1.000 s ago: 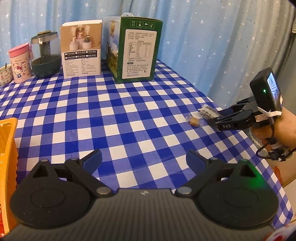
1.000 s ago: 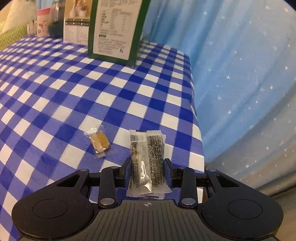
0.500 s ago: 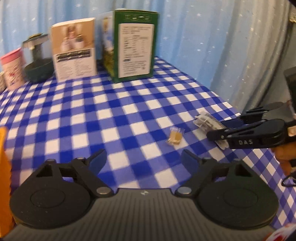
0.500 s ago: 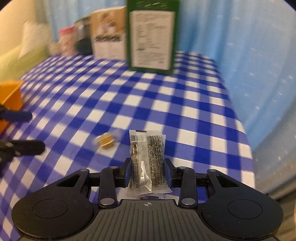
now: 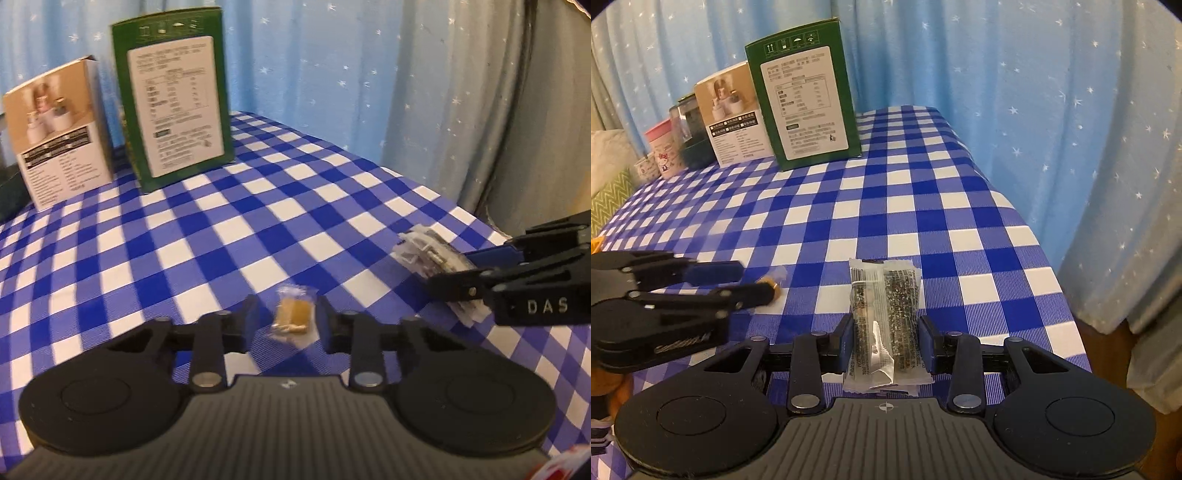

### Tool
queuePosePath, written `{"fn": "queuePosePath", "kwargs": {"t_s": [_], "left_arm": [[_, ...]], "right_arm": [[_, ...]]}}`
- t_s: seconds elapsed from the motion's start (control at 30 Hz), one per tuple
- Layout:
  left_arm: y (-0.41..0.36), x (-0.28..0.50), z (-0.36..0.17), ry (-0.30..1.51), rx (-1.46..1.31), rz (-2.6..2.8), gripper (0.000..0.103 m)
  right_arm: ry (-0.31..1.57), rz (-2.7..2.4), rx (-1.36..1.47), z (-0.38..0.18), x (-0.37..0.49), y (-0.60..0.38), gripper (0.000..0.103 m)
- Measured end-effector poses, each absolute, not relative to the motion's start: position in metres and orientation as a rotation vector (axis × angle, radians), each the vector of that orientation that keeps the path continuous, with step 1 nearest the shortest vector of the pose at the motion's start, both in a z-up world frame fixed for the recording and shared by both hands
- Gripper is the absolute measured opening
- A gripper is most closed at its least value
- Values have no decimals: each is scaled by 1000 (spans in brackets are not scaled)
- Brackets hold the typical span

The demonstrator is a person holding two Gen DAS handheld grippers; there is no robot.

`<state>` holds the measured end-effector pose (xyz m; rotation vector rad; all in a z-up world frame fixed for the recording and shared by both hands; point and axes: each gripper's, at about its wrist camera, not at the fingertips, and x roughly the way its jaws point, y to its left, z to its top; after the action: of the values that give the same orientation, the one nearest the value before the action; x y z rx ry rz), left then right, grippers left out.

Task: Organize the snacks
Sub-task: 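Grasp the seaweed packet with the right tool while the left grasps the brown candy, then carry the seaweed packet and brown candy over the orange tray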

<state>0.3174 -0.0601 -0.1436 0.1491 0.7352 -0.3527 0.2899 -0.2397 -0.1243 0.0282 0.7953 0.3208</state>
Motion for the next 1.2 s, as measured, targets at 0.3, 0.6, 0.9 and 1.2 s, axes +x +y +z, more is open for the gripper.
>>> {"fn": "queuePosePath", "kwargs": {"t_s": [0.3,0.6,0.9,1.2], "left_arm": [[-61,301,-139,790,167,-342,18],[-33,237,-118,836,46,-238,18],[-4,178,-79,811,-23,-157,17],[35,121,-31,744,-95,-83,17]], "right_arm": [[796,314,68,-121,281,-241,37],[816,309,107,-111,252,-224,37],[817,303,127,-91,202,-201,37],[781,345,137,-57,148,-169,37]]}}
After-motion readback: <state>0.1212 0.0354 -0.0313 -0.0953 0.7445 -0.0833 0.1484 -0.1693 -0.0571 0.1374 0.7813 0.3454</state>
